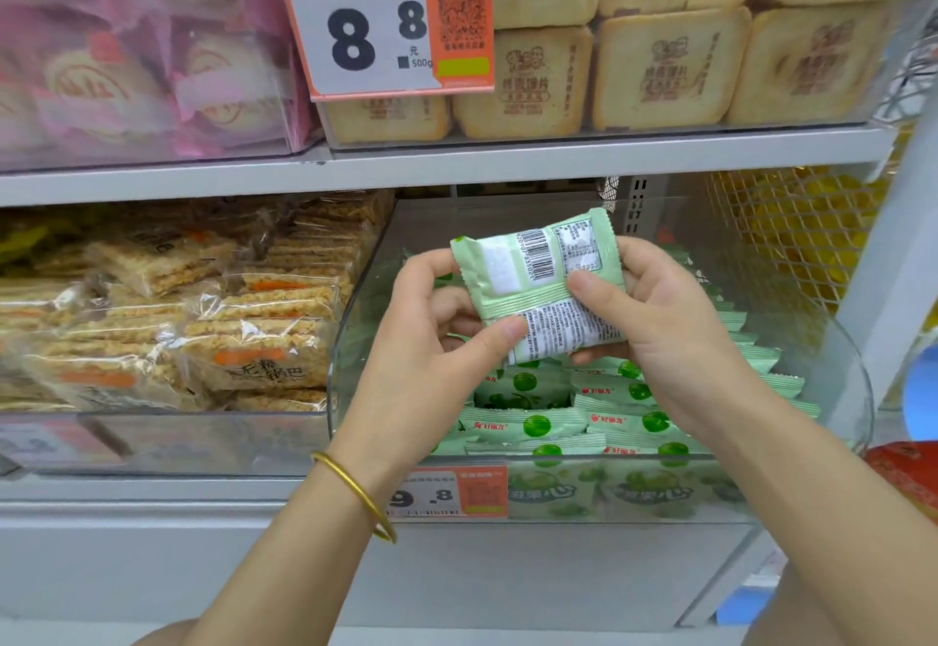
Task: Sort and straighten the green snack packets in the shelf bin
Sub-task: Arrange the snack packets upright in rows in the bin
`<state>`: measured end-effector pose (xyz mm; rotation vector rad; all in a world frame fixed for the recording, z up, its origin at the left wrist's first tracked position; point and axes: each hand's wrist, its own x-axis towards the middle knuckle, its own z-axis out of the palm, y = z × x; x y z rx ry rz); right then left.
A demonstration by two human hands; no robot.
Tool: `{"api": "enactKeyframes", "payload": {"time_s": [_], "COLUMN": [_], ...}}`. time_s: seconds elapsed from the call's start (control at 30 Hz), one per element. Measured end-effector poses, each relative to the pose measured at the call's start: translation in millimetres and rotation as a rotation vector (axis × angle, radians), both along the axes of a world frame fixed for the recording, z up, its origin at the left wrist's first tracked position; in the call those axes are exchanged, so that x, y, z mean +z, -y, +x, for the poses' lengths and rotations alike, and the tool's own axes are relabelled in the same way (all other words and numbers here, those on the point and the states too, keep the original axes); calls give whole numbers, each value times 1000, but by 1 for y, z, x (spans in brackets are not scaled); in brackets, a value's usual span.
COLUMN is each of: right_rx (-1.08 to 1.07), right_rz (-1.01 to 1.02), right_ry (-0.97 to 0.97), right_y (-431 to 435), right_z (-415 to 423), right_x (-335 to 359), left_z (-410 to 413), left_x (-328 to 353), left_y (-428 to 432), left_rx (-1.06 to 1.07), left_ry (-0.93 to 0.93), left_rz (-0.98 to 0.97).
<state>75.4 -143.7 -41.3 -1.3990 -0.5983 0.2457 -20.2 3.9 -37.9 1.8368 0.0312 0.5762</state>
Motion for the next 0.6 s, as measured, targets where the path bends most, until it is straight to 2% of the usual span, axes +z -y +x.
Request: {"api": "enactKeyframes", "payload": {"time_s": [0.4, 0.6], "right_rx": [-23, -15], "right_rz": [13, 11], "right_ry": [33, 28], "right_y": [1, 2], "right_z": [1, -1], "right_x": [-1, 1], "left_z": [2, 2], "left_x": [-3, -3], "left_y": [-1, -1], "left_rx": [1, -5], "left_ry": [11, 2], "left_rz": [48, -33]}}
